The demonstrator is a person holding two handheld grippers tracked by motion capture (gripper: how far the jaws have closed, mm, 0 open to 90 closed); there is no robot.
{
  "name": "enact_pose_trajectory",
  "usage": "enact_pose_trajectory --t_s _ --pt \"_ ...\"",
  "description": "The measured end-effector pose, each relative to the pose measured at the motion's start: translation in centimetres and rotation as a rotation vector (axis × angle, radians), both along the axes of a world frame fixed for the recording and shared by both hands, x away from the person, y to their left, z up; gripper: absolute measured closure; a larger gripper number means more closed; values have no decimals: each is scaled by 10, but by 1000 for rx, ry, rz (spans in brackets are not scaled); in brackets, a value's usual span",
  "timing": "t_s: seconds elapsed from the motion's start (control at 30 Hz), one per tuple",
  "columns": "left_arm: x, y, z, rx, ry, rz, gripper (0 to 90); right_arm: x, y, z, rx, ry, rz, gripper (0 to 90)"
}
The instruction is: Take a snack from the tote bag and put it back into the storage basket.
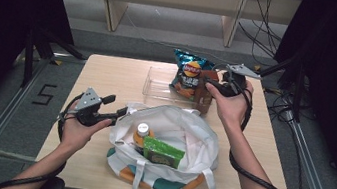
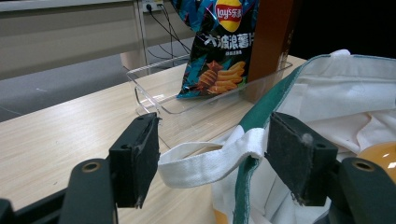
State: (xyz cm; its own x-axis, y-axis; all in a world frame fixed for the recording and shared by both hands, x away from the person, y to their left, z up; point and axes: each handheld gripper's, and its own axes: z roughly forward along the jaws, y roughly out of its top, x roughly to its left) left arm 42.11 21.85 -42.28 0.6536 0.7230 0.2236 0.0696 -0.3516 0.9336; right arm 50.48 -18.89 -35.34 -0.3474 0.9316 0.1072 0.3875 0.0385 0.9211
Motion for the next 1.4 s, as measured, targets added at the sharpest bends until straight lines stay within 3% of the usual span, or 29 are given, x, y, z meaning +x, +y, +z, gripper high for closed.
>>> enact_pose_trajectory --t_s 0.3,0.4,0.5,0.57,0.67,0.7,0.9,0.93,1.0,1.1,1.4 --pt "0 0 0 0 0 1 338 -12 -8 -2 -5 -10 28 266" --pt "0 0 0 0 1 3 338 -18 -10 0 15 10 32 271" --pt "-1 0 0 2 -2 3 338 -22 -15 1 10 -3 36 273" --pt "-2 0 0 -1 -1 1 337 -26 -17 4 34 4 39 273" --pt "-1 0 0 -6 -3 1 338 -33 -21 6 8 -19 68 293" --pt "0 0 0 -3 -3 3 337 -37 -21 8 28 -9 68 300" --pt "1 -2 -1 0 1 -1 338 -47 -27 8 3 -25 158 393" --pt "1 -2 -1 -1 0 0 338 -51 -24 8 36 -2 165 401" --pt "1 -2 -1 0 0 1 338 -54 -26 6 -5 -16 202 414" --pt "0 -3 -1 1 3 -1 337 -60 -23 2 -6 -16 242 434" --pt "-1 -4 -2 4 6 1 338 -75 -20 -14 -12 -22 308 484"
